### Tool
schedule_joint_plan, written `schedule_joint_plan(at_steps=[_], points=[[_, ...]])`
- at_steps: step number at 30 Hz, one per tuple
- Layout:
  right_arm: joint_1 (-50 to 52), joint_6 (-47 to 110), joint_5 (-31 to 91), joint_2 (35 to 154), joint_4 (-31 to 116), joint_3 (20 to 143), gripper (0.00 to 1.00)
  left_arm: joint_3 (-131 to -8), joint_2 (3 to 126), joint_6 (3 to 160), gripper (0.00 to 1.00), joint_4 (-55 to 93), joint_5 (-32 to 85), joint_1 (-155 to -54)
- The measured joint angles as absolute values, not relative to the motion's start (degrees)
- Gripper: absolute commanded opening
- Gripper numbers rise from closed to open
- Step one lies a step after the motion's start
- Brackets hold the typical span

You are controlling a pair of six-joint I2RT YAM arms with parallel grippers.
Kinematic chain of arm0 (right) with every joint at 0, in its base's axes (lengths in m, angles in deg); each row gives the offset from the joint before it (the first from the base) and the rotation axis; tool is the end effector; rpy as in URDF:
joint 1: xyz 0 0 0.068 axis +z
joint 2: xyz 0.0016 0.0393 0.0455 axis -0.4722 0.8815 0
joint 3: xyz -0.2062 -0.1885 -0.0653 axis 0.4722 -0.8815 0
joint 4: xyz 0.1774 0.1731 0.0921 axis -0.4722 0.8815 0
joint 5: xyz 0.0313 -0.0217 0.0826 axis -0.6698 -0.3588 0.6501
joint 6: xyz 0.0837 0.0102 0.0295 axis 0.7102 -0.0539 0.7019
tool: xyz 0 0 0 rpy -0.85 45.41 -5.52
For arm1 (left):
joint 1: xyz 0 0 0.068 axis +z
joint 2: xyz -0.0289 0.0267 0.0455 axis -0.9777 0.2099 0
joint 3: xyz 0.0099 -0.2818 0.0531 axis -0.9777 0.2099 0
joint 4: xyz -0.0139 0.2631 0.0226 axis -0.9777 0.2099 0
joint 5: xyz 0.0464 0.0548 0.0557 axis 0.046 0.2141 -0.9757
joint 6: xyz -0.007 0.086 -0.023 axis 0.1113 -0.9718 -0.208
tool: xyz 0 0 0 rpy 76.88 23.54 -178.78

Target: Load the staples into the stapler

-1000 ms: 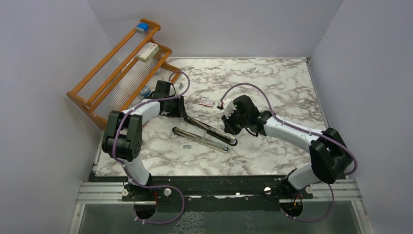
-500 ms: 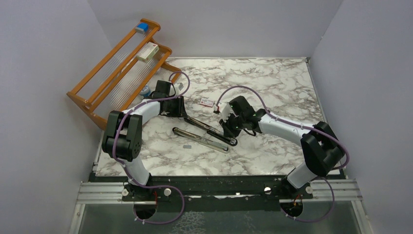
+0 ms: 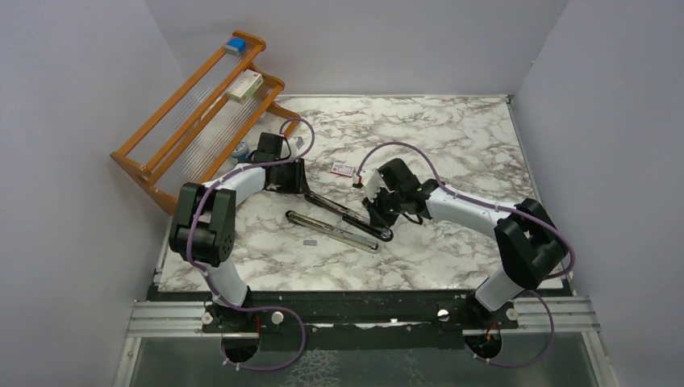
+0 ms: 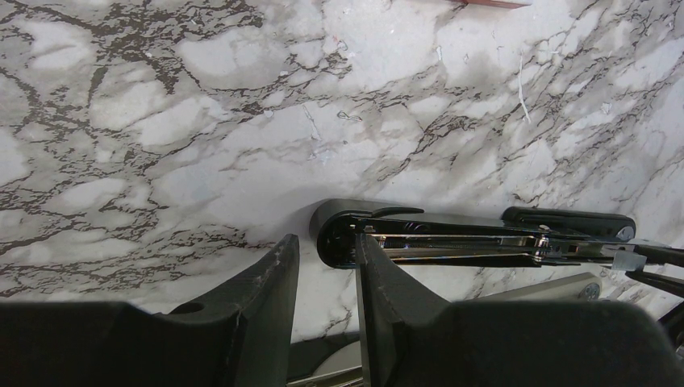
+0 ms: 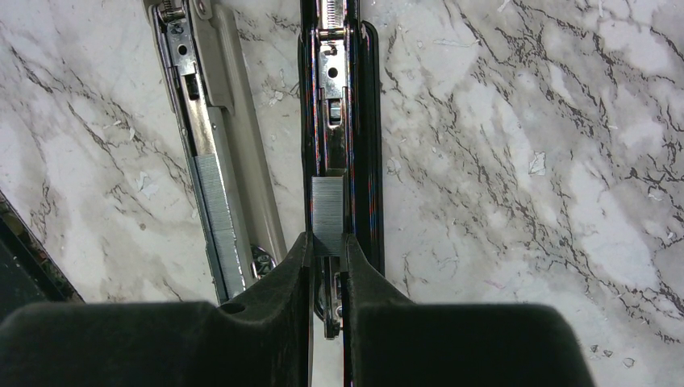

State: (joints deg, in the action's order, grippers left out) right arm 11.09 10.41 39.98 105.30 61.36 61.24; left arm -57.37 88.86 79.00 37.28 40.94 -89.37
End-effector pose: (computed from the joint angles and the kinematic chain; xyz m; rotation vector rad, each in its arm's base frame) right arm 0.2540 0.2384 0.1682 -1.2712 2.2386 0.5547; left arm 0.3648 -0.1055 0.1520 0.2100 2.5531 -0.6442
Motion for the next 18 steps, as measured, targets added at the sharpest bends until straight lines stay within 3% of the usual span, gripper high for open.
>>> schedule_joint_plan(at_steps=[18], points=[[11.1,10.5,38.9,104.0,61.0,61.5,0.12,-57.5,88.9,79.0,0.34,37.4,40.9,-89.4]])
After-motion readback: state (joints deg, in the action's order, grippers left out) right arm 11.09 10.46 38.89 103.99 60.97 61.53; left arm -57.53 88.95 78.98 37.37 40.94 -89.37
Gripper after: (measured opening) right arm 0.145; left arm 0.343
